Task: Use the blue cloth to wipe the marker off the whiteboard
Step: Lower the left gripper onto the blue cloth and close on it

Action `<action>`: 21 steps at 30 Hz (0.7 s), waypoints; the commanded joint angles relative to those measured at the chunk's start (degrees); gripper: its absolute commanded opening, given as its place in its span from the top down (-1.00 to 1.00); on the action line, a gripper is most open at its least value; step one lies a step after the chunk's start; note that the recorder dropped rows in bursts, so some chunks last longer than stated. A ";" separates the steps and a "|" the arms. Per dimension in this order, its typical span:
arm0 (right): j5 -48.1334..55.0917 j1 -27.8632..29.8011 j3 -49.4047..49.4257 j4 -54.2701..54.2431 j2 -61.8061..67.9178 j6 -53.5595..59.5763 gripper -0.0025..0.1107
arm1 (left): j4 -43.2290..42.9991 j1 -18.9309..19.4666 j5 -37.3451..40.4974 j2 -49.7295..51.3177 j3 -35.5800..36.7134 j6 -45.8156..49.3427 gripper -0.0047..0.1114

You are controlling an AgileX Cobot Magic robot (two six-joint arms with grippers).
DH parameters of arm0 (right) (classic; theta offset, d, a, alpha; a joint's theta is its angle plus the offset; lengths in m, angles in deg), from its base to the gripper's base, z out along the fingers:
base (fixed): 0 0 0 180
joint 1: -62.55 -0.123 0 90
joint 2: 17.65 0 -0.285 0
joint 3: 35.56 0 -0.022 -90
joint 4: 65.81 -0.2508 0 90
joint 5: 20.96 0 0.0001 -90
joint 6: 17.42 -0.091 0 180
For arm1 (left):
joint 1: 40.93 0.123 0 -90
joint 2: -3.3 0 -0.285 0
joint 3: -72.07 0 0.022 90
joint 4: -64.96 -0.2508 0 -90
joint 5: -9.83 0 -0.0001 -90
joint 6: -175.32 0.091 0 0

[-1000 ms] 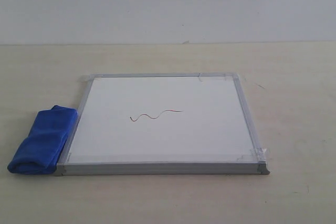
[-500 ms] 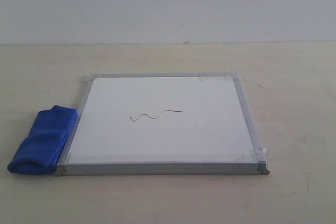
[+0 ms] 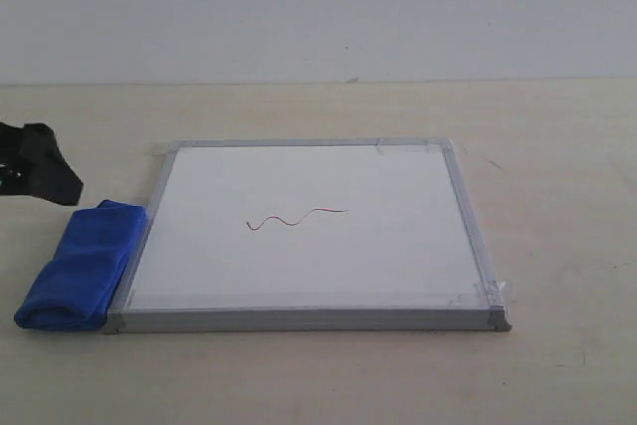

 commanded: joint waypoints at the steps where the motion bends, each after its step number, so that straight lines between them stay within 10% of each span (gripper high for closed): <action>1: -0.28 -0.12 -0.07 0.00 -0.23 0.32 0.96 | 0.21 -0.03 -1.35 6.73 -0.36 -1.87 -0.97; 21: -0.28 -0.12 -0.07 0.00 -0.23 0.32 0.96 | 2.33 -0.03 -13.68 19.39 -0.36 -1.23 -0.97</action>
